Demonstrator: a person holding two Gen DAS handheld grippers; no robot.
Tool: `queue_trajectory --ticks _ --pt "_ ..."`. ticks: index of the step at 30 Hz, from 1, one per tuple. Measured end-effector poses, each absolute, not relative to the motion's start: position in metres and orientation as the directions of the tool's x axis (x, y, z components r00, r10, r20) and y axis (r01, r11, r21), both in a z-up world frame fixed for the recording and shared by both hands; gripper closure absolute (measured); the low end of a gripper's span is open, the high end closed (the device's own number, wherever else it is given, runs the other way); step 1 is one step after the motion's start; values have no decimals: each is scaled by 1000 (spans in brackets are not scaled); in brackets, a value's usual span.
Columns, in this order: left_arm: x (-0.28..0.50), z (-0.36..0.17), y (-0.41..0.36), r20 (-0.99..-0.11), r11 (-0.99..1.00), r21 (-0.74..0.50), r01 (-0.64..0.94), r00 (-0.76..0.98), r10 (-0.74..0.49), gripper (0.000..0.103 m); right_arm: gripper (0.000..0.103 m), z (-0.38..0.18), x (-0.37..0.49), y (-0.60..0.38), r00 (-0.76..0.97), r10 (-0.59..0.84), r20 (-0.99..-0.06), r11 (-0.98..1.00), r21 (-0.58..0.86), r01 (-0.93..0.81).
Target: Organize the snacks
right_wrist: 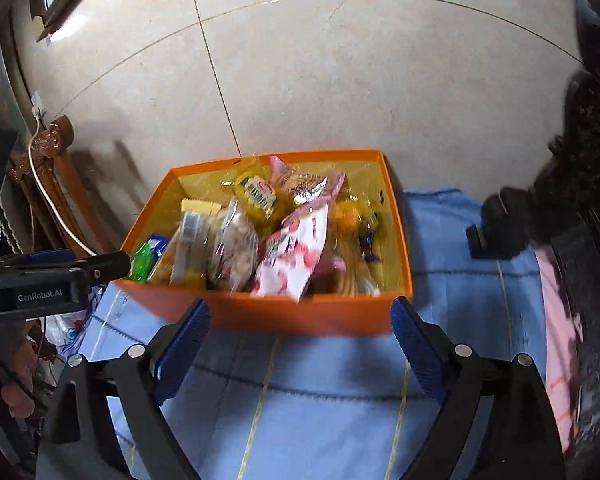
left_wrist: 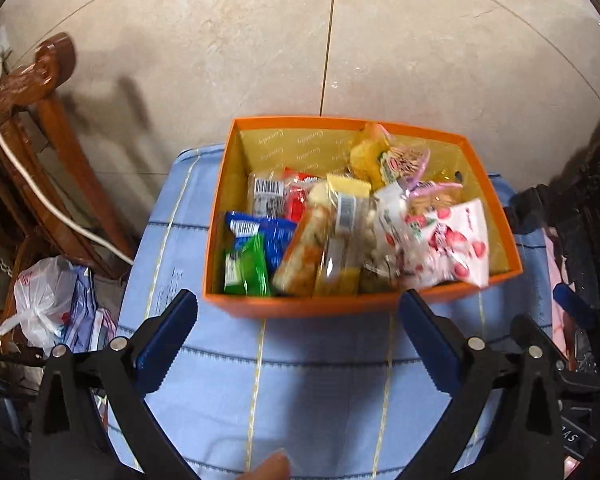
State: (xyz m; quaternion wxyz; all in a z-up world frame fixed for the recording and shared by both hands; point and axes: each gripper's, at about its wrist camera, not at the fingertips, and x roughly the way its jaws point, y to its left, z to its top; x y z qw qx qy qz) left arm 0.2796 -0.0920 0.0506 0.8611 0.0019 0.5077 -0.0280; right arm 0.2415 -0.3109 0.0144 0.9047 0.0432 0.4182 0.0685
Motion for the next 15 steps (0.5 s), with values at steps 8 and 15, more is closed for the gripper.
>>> queue_trajectory --ticks 8,15 --pt "237 62 -83 -871 999 -35 16 490 -39 4 11 32 199 -301 658 149 -738 989 113 -96" --pt "205 84 -79 -857 998 -57 21 513 -59 4 11 49 179 -293 676 117 -727 993 85 -80"
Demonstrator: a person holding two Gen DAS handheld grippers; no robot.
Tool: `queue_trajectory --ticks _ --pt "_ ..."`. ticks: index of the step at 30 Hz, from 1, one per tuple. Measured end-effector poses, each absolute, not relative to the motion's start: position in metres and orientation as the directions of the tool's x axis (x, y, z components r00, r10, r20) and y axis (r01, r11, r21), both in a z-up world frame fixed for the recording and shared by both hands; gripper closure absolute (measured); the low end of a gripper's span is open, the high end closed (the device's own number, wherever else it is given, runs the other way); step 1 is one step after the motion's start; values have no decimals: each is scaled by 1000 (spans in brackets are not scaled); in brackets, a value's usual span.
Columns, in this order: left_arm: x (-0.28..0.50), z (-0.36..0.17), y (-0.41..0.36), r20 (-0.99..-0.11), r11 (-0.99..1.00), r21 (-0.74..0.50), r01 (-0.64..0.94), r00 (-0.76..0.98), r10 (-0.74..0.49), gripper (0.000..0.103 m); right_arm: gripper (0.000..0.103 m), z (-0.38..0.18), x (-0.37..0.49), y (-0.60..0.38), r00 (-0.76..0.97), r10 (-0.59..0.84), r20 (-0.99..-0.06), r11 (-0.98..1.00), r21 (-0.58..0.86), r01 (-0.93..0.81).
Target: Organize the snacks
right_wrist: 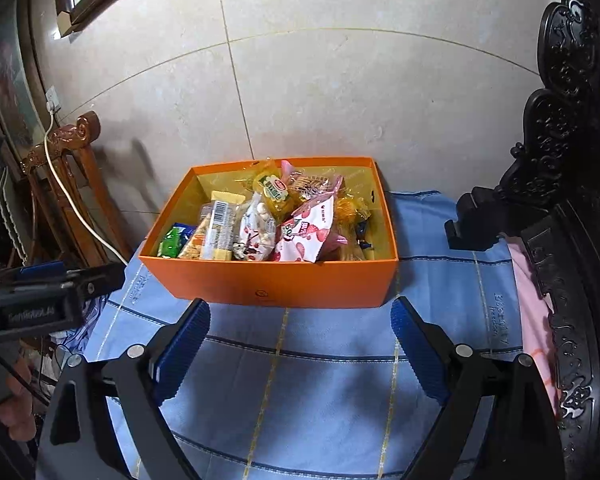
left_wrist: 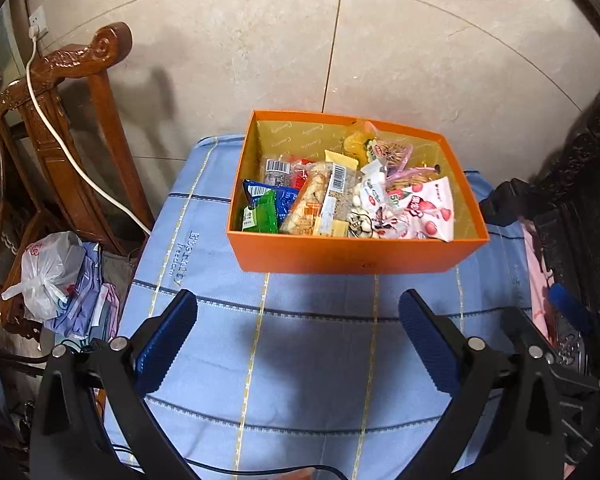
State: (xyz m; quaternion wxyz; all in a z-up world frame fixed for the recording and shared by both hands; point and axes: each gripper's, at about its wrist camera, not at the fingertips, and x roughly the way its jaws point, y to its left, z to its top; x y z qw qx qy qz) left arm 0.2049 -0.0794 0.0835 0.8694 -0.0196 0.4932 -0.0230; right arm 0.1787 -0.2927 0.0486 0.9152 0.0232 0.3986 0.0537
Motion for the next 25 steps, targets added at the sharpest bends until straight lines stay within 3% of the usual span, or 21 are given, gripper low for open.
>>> queue_trajectory --ticks 25 --pt "165 96 -66 -841 999 -32 -1 540 -27 4 11 64 155 -289 696 106 -710 994 65 -85"
